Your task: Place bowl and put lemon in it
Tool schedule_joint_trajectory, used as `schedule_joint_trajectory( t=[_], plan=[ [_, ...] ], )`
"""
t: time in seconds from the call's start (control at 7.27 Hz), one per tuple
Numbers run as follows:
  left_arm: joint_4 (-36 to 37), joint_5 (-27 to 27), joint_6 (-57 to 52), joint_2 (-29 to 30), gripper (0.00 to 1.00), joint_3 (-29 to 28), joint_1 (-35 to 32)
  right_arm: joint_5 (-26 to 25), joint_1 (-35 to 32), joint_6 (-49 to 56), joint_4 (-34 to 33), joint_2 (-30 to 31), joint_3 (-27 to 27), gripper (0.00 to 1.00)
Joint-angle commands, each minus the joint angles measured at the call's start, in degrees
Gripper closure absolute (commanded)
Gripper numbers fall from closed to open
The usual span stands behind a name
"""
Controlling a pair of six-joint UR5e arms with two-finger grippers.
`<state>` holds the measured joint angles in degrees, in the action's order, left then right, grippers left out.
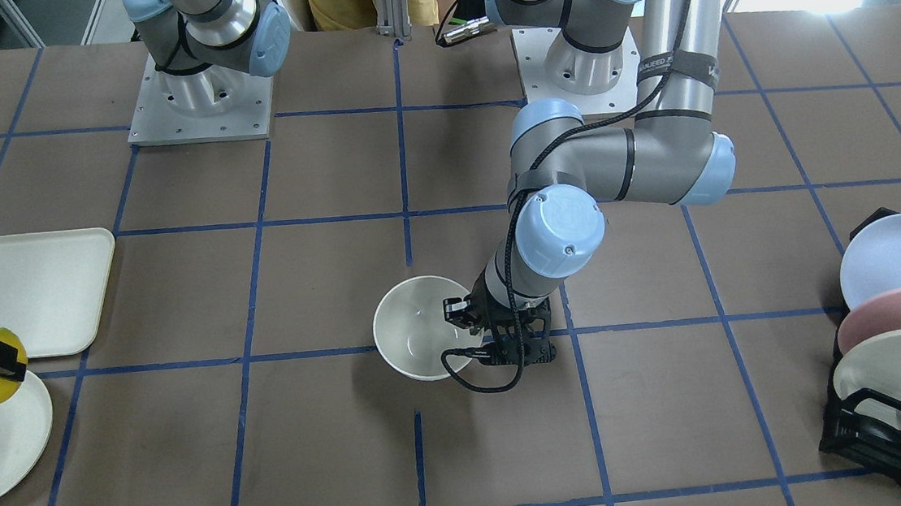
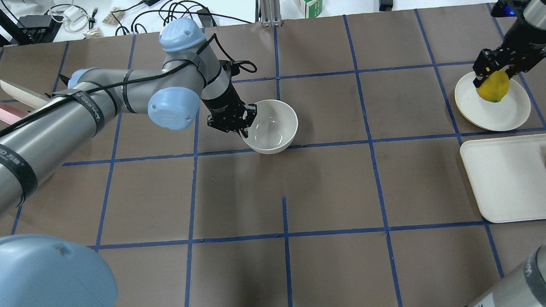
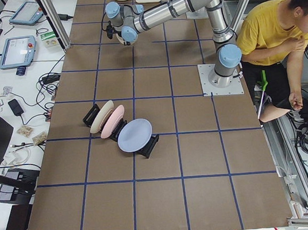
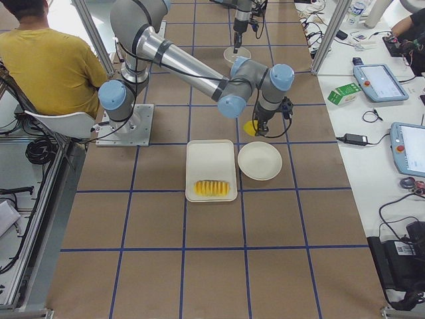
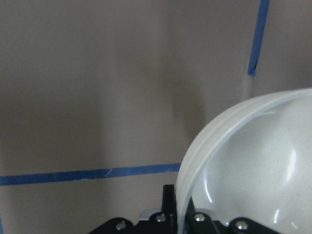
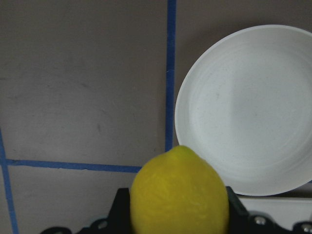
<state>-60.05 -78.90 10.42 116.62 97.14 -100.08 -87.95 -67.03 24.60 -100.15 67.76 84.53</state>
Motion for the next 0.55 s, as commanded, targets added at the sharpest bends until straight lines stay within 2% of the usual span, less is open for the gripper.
schedule_joint_trajectory(
  t=[0.0,0.14,0.41],
  plan=[
    [2.9,-0.8,2.2,0.2,1.00,2.3,-1.6,0.4,-6.4,-8.9,3.8,3.4,0.0,1.00],
    [3.0,-1.0,2.9,0.4,1.00,1.6,-2.2,0.3,-9.9,-12.8,3.8,4.5,0.1,1.00],
    [4.5,-1.5,2.3,0.7,0.01,1.1,-1.9,0.2,-17.6,-22.3,3.8,6.3,0.4,1.00]
  ],
)
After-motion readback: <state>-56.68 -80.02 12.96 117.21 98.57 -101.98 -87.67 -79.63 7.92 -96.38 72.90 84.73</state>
